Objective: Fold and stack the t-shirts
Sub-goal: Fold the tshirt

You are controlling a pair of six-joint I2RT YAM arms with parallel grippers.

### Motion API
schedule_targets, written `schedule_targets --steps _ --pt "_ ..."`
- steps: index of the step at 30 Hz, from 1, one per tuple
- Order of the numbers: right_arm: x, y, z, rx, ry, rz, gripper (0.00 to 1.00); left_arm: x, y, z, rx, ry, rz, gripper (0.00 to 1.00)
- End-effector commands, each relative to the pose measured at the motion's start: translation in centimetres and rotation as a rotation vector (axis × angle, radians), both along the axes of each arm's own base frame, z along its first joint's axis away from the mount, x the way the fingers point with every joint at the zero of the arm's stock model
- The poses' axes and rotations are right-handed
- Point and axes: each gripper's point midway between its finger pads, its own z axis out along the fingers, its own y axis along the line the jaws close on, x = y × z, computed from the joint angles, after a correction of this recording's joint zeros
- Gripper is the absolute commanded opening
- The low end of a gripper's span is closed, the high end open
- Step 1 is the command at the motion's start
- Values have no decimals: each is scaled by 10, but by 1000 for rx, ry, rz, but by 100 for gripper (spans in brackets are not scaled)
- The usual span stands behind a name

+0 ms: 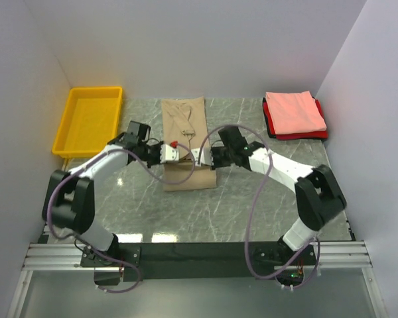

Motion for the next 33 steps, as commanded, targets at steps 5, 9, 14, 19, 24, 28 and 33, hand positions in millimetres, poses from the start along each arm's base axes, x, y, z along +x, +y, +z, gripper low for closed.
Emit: schedule_targets --steps 5,9,14,19,24,28,33 --pt "80 15 8 14 -64 15 0 80 0 11 -41 -70 -7 1" --pt "110 15 2 4 -71 -4 0 108 4 9 -42 -72 14 1" --pt "133 14 -6 -16 -86 -30 9 121 6 -6 -34 -58 38 13" --pt "151 10 16 33 -138 -138 54 141 12 3 -59 -60 137 45" --pt "144 -4 51 89 -127 -224 54 157 31 49 -178 -66 273 54" --pt "100 -8 50 84 5 -171 46 128 38 56 -197 -47 256 54" --pt "41 -5 33 54 86 -80 48 62 26 25 -174 57 201 54"
